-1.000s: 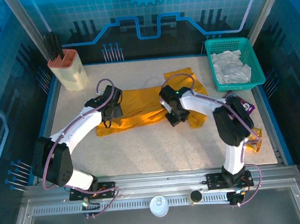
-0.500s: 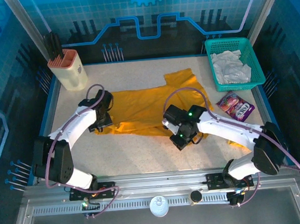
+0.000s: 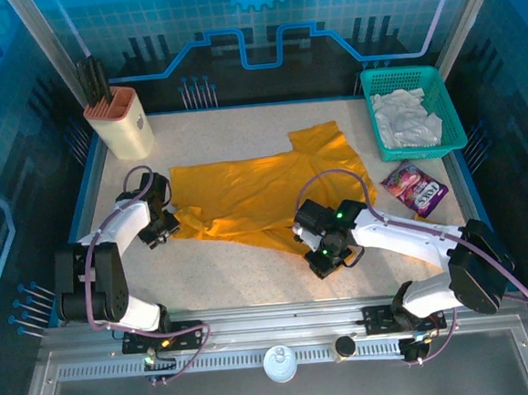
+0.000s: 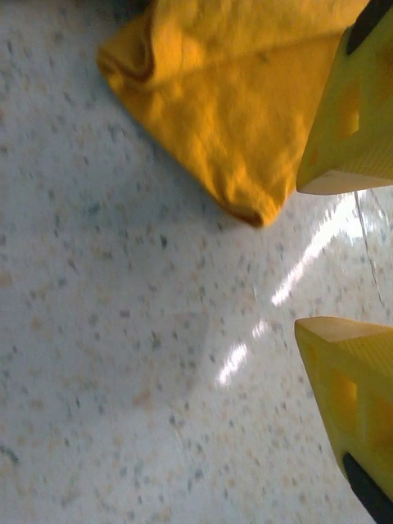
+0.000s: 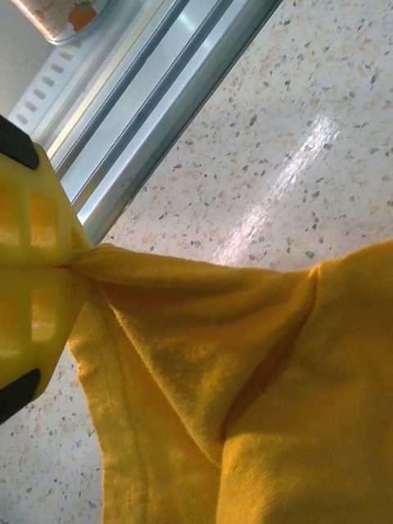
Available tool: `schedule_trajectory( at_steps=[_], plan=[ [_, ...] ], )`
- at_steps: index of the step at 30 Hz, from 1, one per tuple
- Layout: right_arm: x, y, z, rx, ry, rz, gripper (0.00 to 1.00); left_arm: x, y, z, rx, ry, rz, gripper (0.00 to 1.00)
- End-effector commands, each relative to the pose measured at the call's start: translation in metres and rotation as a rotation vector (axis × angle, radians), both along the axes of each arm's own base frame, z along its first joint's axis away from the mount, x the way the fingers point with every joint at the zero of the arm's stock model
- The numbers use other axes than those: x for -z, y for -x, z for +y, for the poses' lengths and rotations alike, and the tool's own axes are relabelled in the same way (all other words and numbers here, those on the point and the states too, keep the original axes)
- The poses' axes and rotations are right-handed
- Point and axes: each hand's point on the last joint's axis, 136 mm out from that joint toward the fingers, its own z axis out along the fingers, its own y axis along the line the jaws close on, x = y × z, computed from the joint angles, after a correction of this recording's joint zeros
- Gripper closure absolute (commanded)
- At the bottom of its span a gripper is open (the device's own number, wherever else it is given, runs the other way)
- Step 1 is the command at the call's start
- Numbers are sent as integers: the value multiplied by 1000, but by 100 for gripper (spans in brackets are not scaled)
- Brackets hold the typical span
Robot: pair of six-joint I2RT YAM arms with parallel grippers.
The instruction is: Fold and stack the t-shirts
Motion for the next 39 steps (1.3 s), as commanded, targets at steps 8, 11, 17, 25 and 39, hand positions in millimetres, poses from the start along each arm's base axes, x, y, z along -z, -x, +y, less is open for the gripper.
schedule_trajectory(
  at_steps=[8, 11, 17, 25, 39],
  plan=[
    [5, 4, 3, -9, -31, -8, 100, 13, -7, -9, -30, 66, -1, 55],
    [6, 4, 2, -5, -25, -11, 100, 28, -8, -11, -29, 79, 35, 56],
    [3, 2, 1, -1, -28, -29, 100, 50, -11, -8, -27, 65, 89, 75],
    [-2, -3, -2, 14, -32, -65, 100, 22, -19, -8, -7, 56, 44, 100],
    [-7, -31, 45, -19, -244, -49, 53, -91, 82, -22, -3, 100, -31, 100]
  ],
)
